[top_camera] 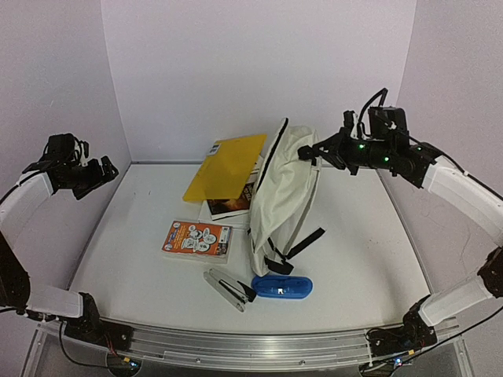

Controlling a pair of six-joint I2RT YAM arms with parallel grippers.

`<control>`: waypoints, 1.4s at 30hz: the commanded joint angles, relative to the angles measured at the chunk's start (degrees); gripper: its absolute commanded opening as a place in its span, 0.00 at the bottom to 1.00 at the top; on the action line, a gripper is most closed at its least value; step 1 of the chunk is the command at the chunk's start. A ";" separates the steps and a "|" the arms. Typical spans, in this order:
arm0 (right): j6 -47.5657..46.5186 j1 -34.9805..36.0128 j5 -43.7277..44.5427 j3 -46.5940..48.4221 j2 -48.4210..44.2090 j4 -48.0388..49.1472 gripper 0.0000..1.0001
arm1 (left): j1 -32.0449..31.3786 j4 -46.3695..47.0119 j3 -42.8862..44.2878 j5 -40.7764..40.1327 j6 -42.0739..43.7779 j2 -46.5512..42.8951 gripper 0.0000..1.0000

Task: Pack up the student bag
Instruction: Adjust the student bag at the center of the board.

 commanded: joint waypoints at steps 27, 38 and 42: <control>-11.35 -6.63 57.66 -4.96 -11.05 -20.43 0.98 | 0.29 -1.12 1.49 1.20 -0.28 -0.66 1.00; -10.19 -6.58 36.05 -10.00 -11.15 -21.48 0.97 | 0.24 0.52 0.51 5.66 1.55 -1.16 1.00; -7.41 -6.55 17.73 -20.19 -7.25 -8.80 0.90 | 0.22 1.63 -0.34 7.23 2.40 -2.01 1.00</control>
